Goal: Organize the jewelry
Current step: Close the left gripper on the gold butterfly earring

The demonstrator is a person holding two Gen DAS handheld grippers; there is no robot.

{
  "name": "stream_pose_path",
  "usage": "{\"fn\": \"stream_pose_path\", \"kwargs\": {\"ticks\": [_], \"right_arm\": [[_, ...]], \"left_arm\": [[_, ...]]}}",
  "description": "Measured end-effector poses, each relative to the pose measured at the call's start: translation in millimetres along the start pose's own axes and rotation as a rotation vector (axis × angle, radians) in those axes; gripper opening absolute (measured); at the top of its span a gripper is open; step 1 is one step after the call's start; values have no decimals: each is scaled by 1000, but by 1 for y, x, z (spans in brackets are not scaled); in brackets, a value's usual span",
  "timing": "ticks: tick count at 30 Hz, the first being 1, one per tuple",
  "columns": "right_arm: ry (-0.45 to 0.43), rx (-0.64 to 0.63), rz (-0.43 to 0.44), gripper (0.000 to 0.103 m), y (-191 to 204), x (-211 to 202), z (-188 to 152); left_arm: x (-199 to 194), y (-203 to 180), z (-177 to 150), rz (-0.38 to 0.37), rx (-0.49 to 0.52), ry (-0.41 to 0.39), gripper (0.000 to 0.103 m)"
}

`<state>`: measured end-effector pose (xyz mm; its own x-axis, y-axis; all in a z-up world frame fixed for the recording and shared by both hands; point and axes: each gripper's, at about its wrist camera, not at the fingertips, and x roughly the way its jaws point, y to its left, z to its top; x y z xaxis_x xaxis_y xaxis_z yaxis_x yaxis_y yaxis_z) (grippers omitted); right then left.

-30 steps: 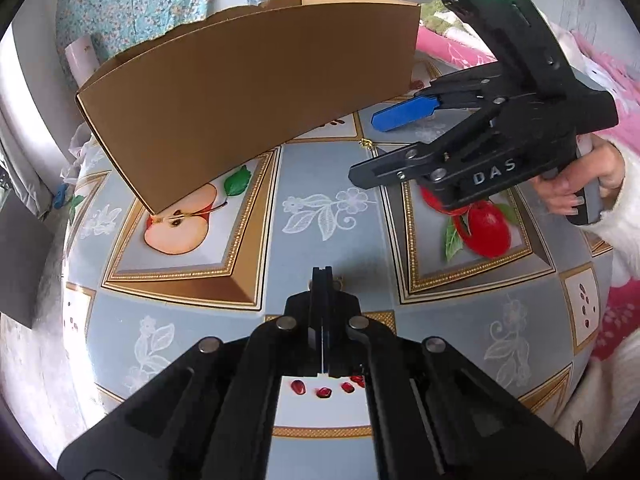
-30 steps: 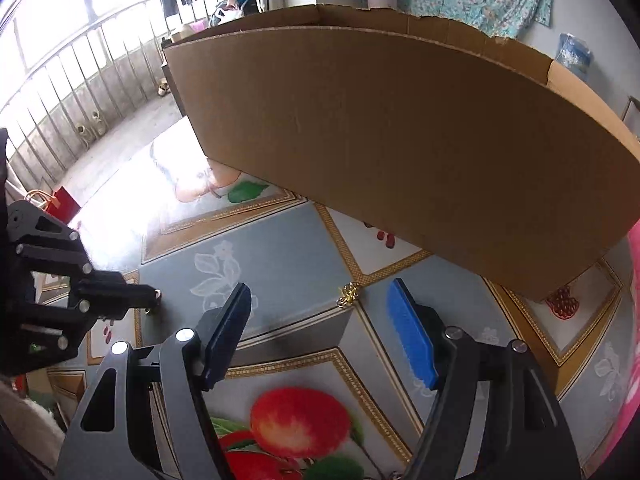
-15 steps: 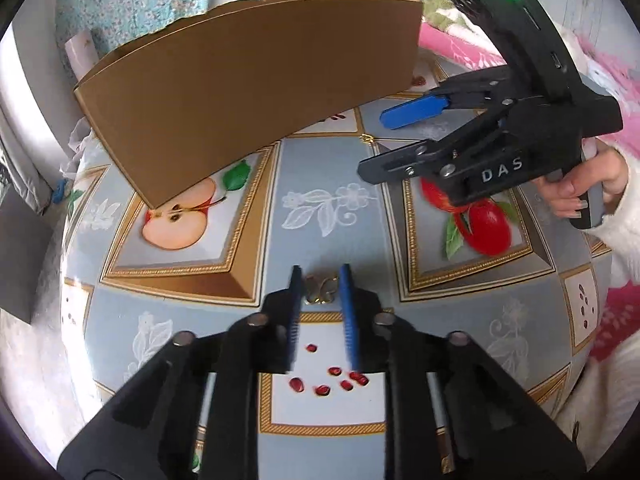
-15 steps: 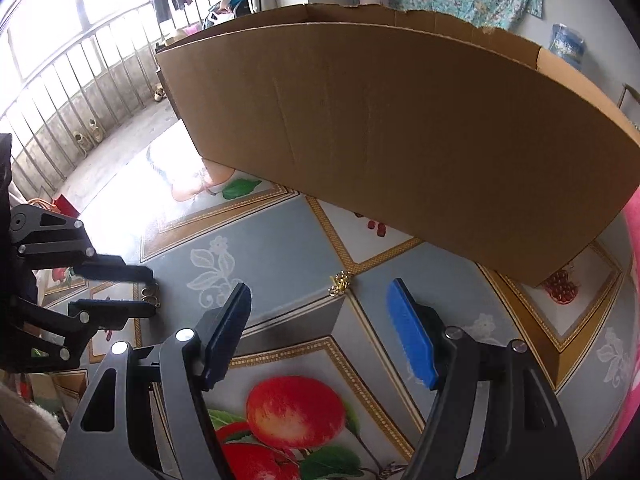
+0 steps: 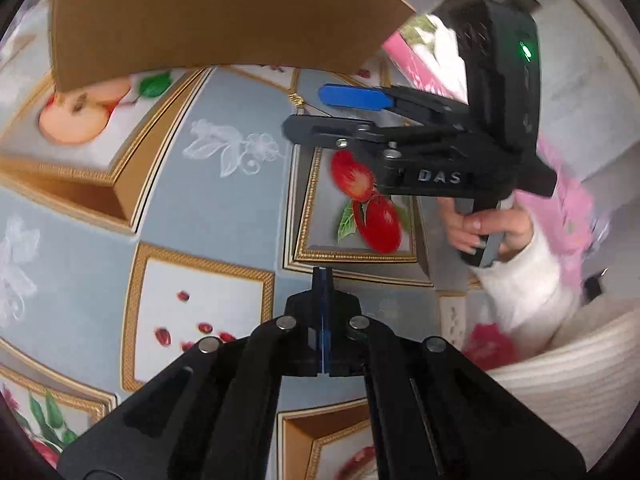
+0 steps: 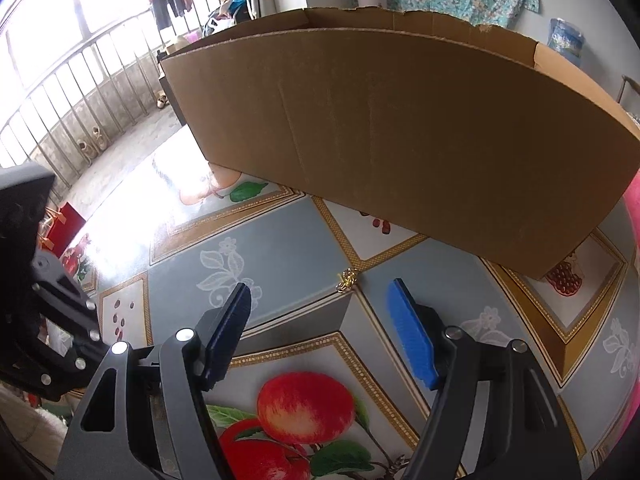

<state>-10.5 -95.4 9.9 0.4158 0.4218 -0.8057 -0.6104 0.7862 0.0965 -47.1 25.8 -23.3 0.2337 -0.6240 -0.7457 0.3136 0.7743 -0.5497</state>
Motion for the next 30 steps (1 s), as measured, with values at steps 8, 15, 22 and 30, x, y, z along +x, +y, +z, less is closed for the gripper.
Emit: {"fn": "stream_pose_path", "kwargs": {"ticks": [8, 15, 22, 30], "right_arm": [[-3, -11, -19, 69, -5, -3, 1], [9, -4, -7, 69, -6, 2, -1], [-2, 11, -3, 69, -9, -5, -3], [-8, 6, -5, 69, -12, -5, 0]], "left_arm": [[12, -65, -25, 263, 392, -25, 40], [27, -103, -22, 339, 514, 77, 10], [16, -105, -16, 378, 528, 71, 10], [-12, -102, -1, 442, 504, -13, 10]]}}
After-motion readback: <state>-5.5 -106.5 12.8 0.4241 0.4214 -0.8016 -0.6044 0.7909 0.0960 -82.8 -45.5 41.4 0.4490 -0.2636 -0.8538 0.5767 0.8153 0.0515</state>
